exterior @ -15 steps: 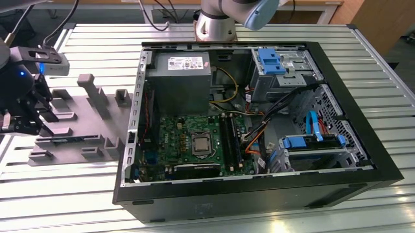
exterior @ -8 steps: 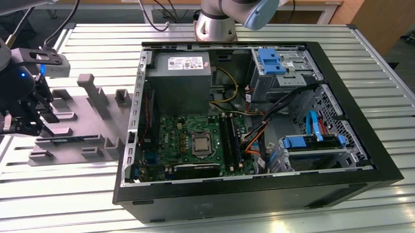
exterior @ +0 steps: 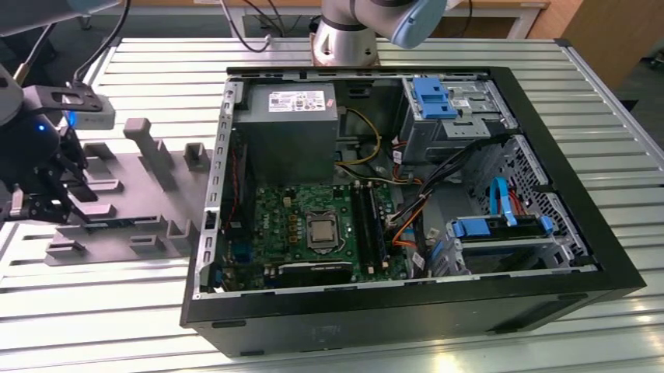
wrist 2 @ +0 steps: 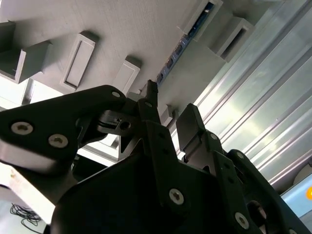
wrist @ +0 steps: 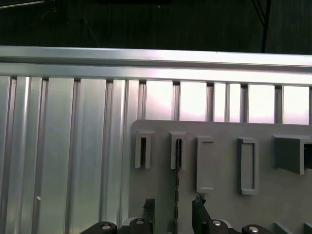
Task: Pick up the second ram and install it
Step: 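Pick up the second ram and move it above second insertion slot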
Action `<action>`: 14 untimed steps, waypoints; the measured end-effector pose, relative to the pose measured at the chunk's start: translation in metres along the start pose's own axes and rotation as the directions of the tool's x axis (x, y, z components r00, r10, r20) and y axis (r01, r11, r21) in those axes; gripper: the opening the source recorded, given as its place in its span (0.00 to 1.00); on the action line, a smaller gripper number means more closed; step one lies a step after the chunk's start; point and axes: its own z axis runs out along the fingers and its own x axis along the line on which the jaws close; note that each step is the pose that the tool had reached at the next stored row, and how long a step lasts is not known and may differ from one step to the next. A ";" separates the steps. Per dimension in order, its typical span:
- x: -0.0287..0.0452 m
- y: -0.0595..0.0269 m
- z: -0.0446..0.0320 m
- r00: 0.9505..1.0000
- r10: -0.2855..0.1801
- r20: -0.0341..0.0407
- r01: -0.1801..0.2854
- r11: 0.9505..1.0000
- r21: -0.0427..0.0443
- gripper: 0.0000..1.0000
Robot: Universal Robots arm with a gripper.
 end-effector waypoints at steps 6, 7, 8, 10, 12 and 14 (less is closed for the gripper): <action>0.0002 0.0000 0.0106 1.000 -0.010 0.000 0.010 1.000 0.000 0.43; 0.0002 0.0000 0.0123 1.000 -0.012 0.000 0.012 1.000 0.000 0.43; 0.0002 0.0001 0.0140 1.000 -0.012 0.000 0.012 1.000 0.000 0.43; 0.0002 0.0001 0.0150 1.000 -0.012 0.000 0.012 1.000 0.000 0.43; 0.0002 0.0001 0.0150 1.000 -0.012 0.000 0.012 1.000 0.000 0.43; 0.0002 0.0001 0.0151 1.000 -0.012 0.000 0.012 1.000 0.000 0.43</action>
